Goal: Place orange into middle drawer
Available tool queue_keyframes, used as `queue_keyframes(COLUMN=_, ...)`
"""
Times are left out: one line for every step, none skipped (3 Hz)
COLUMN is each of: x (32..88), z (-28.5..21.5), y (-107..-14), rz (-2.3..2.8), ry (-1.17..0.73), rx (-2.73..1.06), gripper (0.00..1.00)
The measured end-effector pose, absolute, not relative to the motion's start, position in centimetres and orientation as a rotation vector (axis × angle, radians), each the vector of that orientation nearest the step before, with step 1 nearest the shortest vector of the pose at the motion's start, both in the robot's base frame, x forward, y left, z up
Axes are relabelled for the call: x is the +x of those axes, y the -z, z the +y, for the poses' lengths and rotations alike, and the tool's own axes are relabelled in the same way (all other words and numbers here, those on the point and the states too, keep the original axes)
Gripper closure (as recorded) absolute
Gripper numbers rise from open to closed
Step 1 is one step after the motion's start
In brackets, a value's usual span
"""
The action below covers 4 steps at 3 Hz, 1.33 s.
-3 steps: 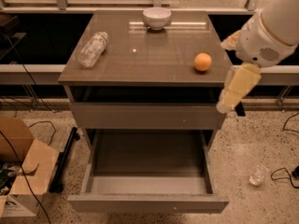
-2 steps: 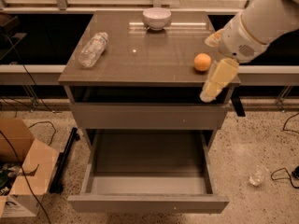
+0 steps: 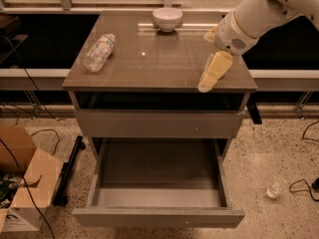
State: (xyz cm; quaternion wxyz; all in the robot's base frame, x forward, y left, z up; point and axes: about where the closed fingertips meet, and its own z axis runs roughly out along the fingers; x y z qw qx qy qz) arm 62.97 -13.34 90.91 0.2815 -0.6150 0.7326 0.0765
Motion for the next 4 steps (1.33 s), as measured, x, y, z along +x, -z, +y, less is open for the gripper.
queue_keyframes(x=66.7, z=-13.9, y=-89.6, rz=1.996, ry=-0.192, rx=-1.632, gripper=0.0)
queue_keyframes(x=69.9, z=-14.3, y=-87.9, rz=2.034, ry=-0.179, rx=-1.622, gripper=0.0)
queue_keyframes(x=72.2, z=-14.8, y=-86.1, rz=2.079, ry=-0.179, rx=-1.605, gripper=0.0)
queue_keyframes(x=73.6, z=-16.2, y=-84.7, rz=2.128, ry=-0.173, rx=-1.569, gripper=0.0)
